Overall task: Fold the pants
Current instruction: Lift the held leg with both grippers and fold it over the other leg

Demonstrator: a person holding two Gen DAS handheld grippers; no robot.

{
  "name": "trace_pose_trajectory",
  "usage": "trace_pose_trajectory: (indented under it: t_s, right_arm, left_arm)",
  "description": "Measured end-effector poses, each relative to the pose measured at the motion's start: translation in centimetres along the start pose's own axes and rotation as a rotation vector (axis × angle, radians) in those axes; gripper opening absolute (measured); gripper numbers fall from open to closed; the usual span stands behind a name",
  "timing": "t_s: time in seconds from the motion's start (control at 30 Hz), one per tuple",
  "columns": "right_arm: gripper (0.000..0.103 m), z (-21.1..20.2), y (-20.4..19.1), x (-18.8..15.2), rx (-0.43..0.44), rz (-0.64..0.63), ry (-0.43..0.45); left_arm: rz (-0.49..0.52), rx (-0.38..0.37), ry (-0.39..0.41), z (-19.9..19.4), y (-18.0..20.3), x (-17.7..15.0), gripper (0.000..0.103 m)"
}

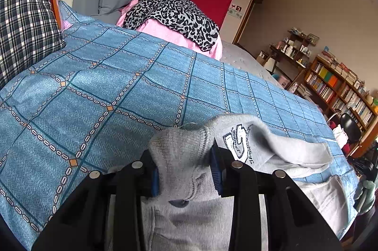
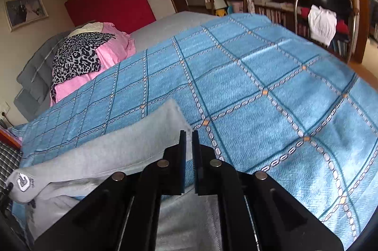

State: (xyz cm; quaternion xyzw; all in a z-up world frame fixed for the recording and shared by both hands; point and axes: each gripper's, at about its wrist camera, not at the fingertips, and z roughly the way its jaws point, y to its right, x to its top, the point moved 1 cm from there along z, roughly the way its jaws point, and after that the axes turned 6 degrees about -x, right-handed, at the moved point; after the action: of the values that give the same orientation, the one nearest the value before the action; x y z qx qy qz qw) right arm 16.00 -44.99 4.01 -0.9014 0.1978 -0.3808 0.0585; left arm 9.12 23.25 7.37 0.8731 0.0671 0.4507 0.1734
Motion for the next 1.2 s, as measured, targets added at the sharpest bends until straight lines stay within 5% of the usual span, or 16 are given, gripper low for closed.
trace_pose_trajectory:
  t_s: [0.07, 0.23, 0.73, 0.93, 1.2]
  right_arm:
    - [0.051, 0.5, -0.1, -0.7, 0.013, 0.029, -0.025]
    - [0.054, 2.5, -0.2, -1.1, 0.073, 0.090, -0.072]
    - [0.041, 9.1, -2.6, -1.6, 0.171, 0.203, -0.201]
    - [0.011, 11.0, -2.1, -0.3, 0.132, 0.272, -0.208]
    - [0.008, 4.3, -3.4, 1.0, 0.107, 0.130, -0.028]
  left_arm:
    - [-0.001, -0.001, -0.005, -0.2, 0.2, -0.4, 0.034]
    - [0.001, 0.006, -0.017, -0.9, 0.1, -1.5, 0.034]
    - [0.009, 0.008, -0.027, -1.1, 0.2, -2.2, 0.034]
    - [0.016, 0.008, -0.024, -1.1, 0.1, -2.3, 0.034]
    - [0.004, 0.005, -0.008, -1.3, -0.6, -2.3, 0.034]
